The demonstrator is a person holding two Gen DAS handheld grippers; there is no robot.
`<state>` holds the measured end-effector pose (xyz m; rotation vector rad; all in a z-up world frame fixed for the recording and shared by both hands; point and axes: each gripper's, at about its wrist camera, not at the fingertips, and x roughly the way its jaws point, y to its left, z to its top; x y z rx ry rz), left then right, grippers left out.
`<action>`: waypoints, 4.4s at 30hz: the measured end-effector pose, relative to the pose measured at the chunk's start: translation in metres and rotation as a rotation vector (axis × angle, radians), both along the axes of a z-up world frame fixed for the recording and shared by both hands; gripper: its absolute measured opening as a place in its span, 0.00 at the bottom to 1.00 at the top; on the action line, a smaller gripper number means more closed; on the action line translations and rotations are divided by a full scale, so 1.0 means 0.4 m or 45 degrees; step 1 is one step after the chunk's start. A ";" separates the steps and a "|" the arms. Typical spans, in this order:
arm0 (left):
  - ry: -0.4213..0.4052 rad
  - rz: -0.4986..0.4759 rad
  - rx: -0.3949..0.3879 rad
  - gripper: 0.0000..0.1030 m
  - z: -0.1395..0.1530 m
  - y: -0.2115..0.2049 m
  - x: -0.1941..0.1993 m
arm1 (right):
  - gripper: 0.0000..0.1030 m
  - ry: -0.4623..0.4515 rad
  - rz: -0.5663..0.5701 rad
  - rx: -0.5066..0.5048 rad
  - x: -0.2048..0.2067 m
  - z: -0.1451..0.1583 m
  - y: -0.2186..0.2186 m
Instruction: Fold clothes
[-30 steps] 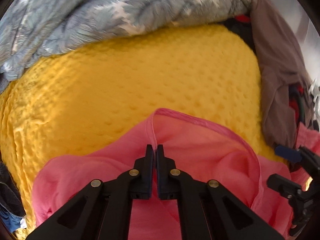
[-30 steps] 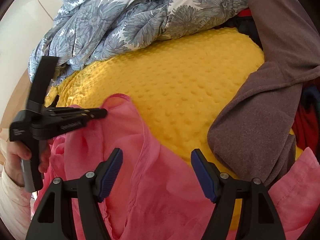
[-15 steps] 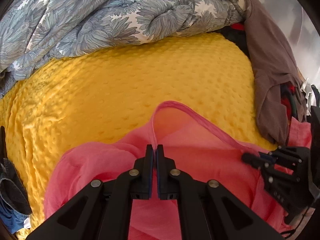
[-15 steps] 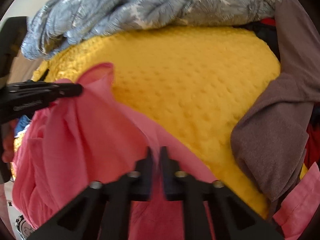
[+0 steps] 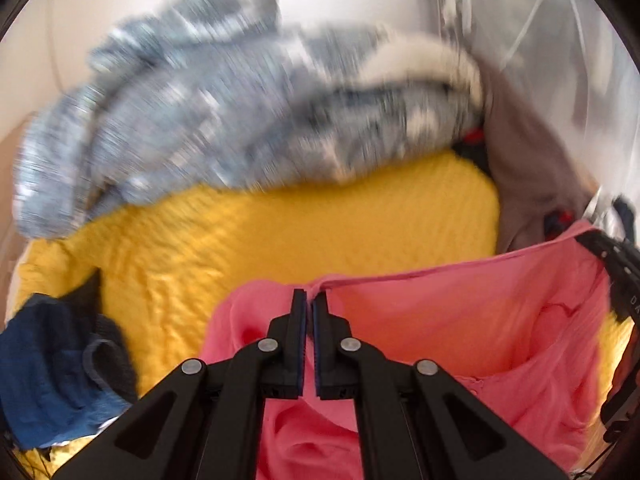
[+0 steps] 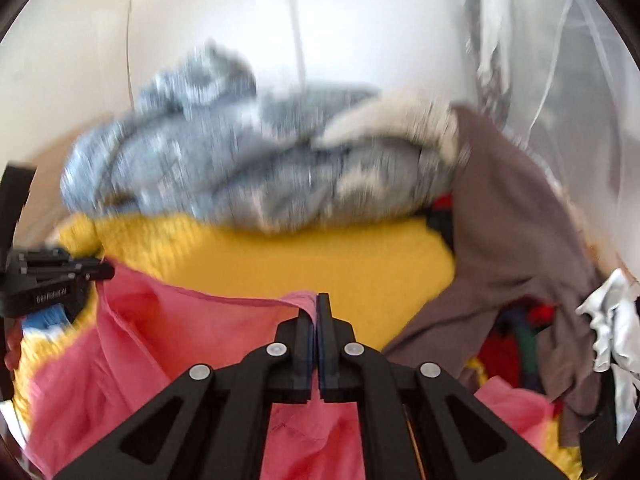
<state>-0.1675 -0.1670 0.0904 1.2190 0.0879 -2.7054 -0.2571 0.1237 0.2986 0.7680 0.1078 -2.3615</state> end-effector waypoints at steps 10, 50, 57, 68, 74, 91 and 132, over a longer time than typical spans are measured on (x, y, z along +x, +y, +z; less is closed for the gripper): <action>0.541 0.106 -0.162 0.02 0.490 0.075 0.377 | 0.01 0.389 0.065 -0.211 0.287 0.442 0.078; 0.627 0.399 -0.274 0.03 0.716 0.097 0.373 | 0.01 0.514 0.106 -0.290 0.428 0.698 0.032; 0.381 0.445 -0.234 0.03 0.447 -0.067 0.020 | 0.01 0.320 0.067 -0.107 0.106 0.435 -0.199; 0.037 0.512 -0.211 0.03 0.004 -0.301 -0.363 | 0.01 -0.020 0.033 0.123 -0.295 0.008 -0.515; -0.247 0.486 -0.162 0.06 -0.302 -0.360 -0.433 | 0.01 -0.192 0.046 0.253 -0.369 -0.226 -0.610; -0.122 0.297 -0.196 0.64 -0.165 -0.364 -0.123 | 0.63 -0.210 0.203 0.328 -0.209 -0.181 -0.469; 0.040 0.335 -0.348 0.71 -0.274 0.111 0.572 | 0.65 -0.043 0.322 0.442 0.529 -0.218 -0.135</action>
